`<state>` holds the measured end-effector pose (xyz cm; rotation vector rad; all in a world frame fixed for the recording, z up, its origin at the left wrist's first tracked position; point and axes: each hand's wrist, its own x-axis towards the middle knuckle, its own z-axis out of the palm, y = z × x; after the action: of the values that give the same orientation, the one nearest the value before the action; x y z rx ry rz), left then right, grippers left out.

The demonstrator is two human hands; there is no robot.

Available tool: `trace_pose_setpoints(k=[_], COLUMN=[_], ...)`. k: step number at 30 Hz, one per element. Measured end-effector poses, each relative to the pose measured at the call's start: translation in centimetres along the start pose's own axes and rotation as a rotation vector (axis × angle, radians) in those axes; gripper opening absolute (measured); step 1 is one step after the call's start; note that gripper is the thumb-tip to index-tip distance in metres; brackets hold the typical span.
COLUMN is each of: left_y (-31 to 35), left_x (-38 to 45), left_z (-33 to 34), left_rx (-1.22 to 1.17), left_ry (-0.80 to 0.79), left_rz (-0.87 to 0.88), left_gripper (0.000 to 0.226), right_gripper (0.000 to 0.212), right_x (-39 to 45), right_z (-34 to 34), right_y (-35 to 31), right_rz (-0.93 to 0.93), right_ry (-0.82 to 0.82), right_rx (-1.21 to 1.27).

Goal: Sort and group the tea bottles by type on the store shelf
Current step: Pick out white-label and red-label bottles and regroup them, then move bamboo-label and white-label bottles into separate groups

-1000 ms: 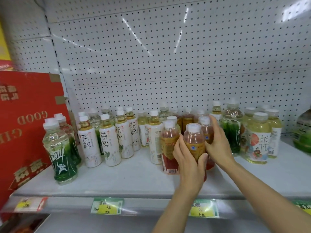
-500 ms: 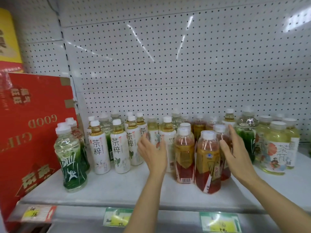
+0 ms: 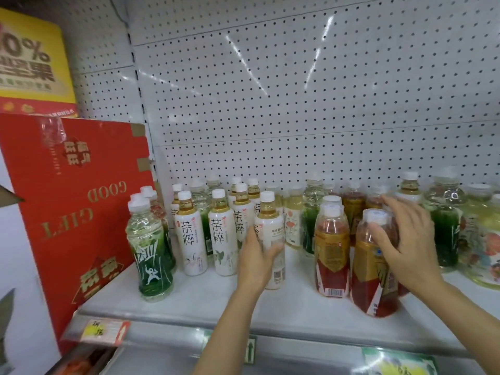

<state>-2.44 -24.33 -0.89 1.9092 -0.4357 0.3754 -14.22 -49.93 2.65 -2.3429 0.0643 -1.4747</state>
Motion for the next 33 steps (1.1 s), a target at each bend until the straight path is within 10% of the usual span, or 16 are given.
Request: trace_pose_setpoints(k=[12,16,19,28,33], left_y=[-2.0,1.6,4.7,7.4,6.7], left_x=[-1.8,-2.2,1.3,16.2,19.2], left_z=[-5.9,-3.8,-1.7,3.1,4.4], left_rx=[0.228,0.316,0.324,1.222,1.305], left_ry=[0.285,0.636,0.453,-0.173,-0.306], left_rz=[-0.051,0.326,0.519,0.201,0.068], left_gripper=[0.070,0.063,0.043,0.046,0.022], right_gripper=[0.055,0.054,0.054,0.053,0.064], right_x=[-0.4,-0.4,-0.3,-0.6,-0.4], right_z=[0.4,0.1,0.0,-0.2,-0.5], right_y=[-0.5,-0.7,-0.6,0.0,0.3], right_rz=[0.031,0.021,0.022,0.027,0.009], right_ry=[0.018,0.016,0.010,-0.023,-0.054], right_rx=[0.031,0.025,0.008,0.002,-0.009])
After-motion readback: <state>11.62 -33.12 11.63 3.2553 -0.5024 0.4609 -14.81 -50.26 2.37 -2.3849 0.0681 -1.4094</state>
